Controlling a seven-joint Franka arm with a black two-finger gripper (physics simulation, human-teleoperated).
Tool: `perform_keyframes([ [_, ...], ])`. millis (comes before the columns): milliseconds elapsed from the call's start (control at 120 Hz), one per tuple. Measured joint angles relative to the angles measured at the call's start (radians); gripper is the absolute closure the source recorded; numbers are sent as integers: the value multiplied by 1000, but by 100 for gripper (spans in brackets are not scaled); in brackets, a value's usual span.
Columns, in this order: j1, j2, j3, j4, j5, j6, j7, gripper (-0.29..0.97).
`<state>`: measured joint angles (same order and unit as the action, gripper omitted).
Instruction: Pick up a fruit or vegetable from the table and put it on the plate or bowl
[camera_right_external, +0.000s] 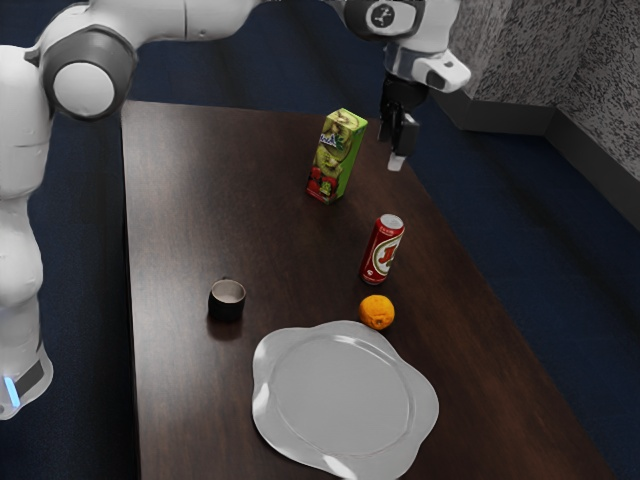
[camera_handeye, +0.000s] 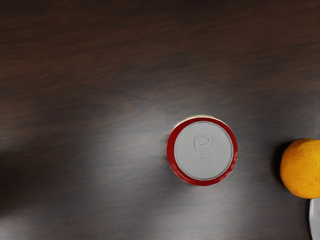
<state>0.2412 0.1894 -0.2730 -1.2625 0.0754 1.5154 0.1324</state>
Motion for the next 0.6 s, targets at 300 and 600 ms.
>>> perform_keyframes([
  [300, -34, -46, 69, -79, -10, 61, 2, 2],
  [600, 1038, -730, -795, -419, -301, 106, 11, 2],
])
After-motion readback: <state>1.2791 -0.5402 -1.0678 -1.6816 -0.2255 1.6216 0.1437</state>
